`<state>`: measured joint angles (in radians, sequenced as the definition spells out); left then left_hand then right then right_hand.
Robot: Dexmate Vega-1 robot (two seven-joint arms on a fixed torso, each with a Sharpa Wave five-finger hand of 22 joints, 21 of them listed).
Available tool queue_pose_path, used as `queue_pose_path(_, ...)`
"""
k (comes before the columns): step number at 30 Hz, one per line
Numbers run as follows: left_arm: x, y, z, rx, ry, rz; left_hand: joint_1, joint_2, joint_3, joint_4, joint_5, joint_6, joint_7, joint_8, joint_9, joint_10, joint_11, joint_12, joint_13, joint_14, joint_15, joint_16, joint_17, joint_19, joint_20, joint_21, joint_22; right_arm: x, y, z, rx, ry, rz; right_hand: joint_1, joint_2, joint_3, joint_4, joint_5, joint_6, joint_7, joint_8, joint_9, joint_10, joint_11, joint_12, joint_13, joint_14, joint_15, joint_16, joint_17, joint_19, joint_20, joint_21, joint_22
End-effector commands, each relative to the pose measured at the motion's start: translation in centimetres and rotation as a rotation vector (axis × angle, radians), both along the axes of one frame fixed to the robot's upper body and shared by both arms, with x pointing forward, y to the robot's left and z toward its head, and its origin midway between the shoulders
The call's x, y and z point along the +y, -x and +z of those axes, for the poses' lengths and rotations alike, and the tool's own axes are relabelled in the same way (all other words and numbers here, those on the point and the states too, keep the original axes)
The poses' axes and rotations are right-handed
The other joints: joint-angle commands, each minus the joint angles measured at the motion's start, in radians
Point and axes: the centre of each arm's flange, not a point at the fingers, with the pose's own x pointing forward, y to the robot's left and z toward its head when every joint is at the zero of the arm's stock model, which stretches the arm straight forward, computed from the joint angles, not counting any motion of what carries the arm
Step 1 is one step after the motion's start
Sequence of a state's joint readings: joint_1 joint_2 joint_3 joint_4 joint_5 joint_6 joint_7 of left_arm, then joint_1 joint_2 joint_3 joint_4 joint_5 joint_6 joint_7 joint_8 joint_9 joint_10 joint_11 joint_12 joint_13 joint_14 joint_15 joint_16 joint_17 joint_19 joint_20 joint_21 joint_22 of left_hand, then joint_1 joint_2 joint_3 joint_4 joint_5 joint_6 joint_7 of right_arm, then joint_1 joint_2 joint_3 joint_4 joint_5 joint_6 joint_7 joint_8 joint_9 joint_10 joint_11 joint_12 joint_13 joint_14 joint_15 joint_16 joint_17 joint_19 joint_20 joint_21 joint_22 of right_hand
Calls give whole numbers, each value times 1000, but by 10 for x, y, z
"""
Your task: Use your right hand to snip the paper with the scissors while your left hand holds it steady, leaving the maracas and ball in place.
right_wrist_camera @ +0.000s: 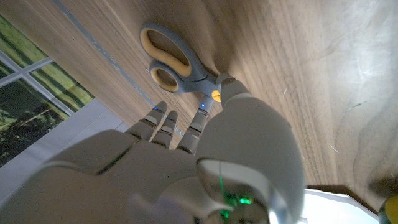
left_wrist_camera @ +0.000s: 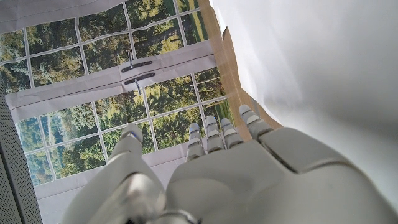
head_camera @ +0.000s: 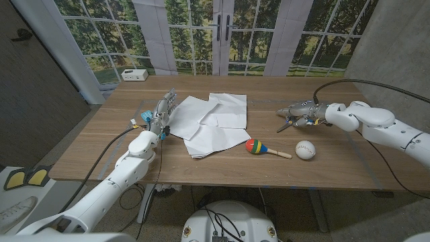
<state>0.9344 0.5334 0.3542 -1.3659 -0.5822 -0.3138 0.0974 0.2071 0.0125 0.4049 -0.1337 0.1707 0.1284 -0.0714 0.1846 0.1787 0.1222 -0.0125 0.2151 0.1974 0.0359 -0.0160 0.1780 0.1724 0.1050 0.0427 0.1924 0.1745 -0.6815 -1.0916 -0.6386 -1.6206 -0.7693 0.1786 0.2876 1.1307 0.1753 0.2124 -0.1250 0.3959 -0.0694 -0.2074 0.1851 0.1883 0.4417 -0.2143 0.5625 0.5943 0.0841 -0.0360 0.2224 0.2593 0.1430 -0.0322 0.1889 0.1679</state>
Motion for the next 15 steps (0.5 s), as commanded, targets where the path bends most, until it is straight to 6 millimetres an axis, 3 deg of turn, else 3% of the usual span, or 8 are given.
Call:
queue_pose_path(1,1,2,-2,2,5,3,-8,1,4,-5,4,7,4,3,2,7,-2,5,3,-1,-3,4,3,0,-4,1,2,0,-2,-6,13,-31,0,-3,-13,-9,7,3,-3,5,0,4,-20,2,46,52,21,-186,16,21,5,-22,3,3)
queue_pose_path(11,0,0,-2,2,6,1,-8,2,4,-5,4,7,4,3,2,7,-3,5,3,-2,-3,4,3,0,-3,1,2,-2,-6,-14,9,-61,-5,-10,-11,-24,12,-15,8,8,2,5,-43,2,138,150,47,-187,32,58,13,-20,6,4)
queue_pose_path(15,0,0,-2,2,4,3,-9,2,4,-5,4,7,4,2,2,7,-3,5,3,-2,-3,4,3,0,-4,1,2,-4,-7,-16,6,-72,-7,12,-1,-12,2,-6,20,10,3,4,-45,1,191,201,66,-191,40,78,22,-17,8,4)
